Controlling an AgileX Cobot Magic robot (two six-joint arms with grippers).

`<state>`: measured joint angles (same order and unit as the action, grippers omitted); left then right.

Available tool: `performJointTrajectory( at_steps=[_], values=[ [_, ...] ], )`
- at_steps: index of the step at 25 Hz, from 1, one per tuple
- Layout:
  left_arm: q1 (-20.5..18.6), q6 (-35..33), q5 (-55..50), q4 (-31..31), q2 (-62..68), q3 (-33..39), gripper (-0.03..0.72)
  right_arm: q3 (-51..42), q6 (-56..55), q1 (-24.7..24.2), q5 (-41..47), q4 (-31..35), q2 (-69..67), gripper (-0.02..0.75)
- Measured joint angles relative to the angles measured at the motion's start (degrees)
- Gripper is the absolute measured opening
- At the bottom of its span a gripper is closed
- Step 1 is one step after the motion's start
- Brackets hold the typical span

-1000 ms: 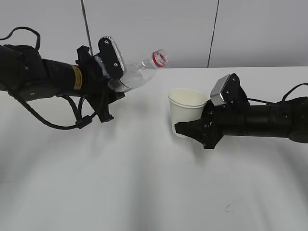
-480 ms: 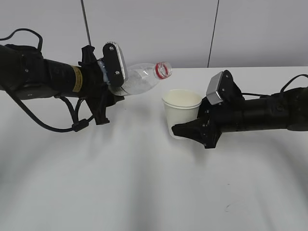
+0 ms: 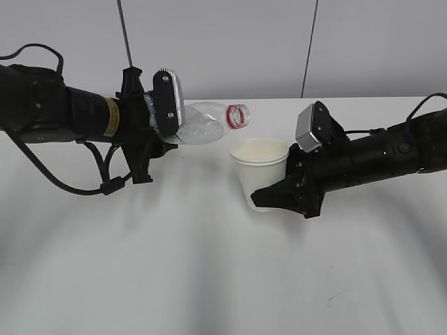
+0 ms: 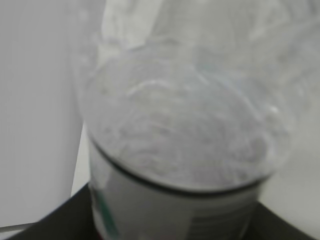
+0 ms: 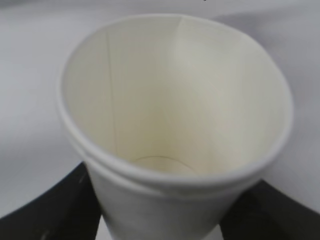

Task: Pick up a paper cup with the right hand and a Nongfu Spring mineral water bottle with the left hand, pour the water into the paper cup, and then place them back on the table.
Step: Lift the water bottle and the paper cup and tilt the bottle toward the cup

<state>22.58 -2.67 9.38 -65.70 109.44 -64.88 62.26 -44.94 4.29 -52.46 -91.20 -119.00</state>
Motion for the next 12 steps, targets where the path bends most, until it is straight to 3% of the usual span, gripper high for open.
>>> performJointTrajectory(
  at_steps=[12],
  values=[
    [2.3,0.0,-5.56,-2.32,0.0,-3.87,0.344,0.38,-1.99,0.0,0.0,-2.72,-0.53,0.46]
  ],
)
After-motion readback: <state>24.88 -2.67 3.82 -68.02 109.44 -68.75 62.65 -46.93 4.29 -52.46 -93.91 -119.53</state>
